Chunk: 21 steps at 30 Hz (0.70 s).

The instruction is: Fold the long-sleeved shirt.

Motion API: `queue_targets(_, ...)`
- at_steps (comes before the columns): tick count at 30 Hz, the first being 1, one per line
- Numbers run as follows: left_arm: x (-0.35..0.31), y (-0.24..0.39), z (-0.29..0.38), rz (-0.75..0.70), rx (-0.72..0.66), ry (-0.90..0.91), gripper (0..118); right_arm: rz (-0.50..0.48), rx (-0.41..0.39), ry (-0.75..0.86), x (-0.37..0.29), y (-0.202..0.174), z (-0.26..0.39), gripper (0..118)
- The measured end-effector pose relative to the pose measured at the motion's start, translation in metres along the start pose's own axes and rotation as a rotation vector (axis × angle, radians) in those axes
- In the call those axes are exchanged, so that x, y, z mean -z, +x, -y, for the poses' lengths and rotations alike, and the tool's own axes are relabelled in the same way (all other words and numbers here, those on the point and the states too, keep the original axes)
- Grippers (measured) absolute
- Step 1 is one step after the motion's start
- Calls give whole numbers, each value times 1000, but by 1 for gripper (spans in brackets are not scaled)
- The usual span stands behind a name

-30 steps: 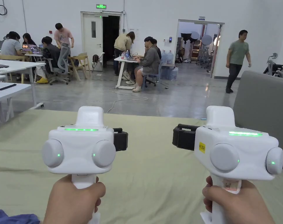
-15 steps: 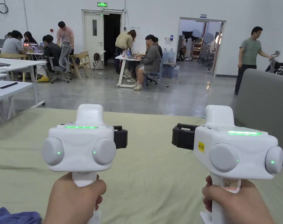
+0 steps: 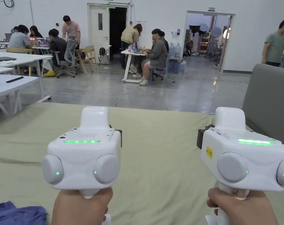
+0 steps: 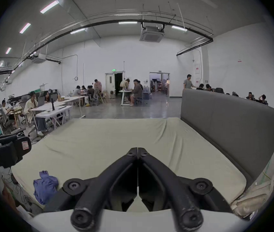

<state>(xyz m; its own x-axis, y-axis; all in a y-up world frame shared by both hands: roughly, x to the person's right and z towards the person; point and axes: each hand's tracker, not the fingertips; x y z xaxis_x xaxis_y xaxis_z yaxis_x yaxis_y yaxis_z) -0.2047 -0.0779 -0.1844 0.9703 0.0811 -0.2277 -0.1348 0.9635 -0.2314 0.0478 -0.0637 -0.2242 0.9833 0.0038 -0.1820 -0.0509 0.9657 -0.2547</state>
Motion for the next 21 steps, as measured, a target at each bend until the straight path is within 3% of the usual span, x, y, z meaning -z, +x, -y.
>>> queue_targets(4, 7, -50, 0, -108, 46, -52, 6, -57, -24, -14, 25, -44, 3, 0)
queue_targets(7, 1, -116, 3, -203, 21, -79, 6, -298, -47, -48, 30, -121, 4, 0)
queue_targets(11, 0, -217, 15, -382, -150, -190, 6, -657, -103, -86, 29, -205, 20, 0)
queue_targets(13, 9, -245, 28, -423, -137, -252, 6, -760, -113, -96, 23, -221, 31, 0)
queue_targets(16, 32, -279, 60, -415, -186, -300, 10, -810, -177, -116, 29, -230, 45, 0)
queue_targets(17, 41, -289, 74, -415, -218, -314, 28, -795, -189, -125, 35, -228, 51, 0)
queue_targets(18, 52, -298, 90, -403, -241, -328, 67, -782, -201, -138, 42, -226, 58, 0)
queue_targets(19, 63, -306, 104, -406, -251, -375, 114, -774, -213, -156, 47, -221, 62, 0)
queue_targets(21, 87, -321, 133, -428, -268, -506, 118, -751, -226, -198, 60, -207, 71, 0)
